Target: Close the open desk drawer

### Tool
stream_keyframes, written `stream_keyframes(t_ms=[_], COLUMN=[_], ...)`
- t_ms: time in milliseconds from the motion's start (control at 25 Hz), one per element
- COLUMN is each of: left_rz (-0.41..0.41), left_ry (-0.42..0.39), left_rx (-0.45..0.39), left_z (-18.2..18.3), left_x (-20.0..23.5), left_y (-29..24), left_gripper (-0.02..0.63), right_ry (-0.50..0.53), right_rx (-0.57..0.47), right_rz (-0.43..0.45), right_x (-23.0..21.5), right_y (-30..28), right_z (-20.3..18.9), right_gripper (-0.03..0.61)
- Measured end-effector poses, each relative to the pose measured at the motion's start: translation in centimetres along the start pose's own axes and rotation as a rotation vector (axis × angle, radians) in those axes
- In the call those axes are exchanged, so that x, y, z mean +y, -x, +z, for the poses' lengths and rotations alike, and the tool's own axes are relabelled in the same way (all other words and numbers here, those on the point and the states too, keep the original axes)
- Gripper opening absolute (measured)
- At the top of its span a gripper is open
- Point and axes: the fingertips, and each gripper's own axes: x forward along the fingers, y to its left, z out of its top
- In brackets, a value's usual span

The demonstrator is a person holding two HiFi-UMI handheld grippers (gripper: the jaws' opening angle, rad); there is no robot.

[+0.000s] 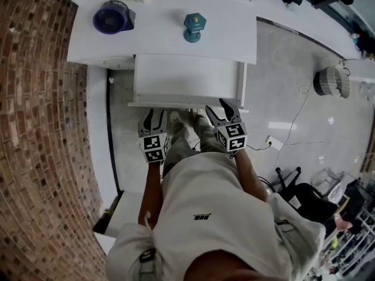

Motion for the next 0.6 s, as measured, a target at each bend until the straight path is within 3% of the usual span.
stream_keyframes(t_ms=[600], left_rz=[-0.159], left_ry=[-0.060], left_rx=[0.138], left_z=[-5.5], left_x=[-0.2], left_y=[-3.9], left_gripper=[0.201], right_ry=[-0.153], right_rx=[0.085], right_rz=[-0.241], right_x=[-1.6], right_y=[0.3], right_z=[-8.3], right_gripper=[0.250])
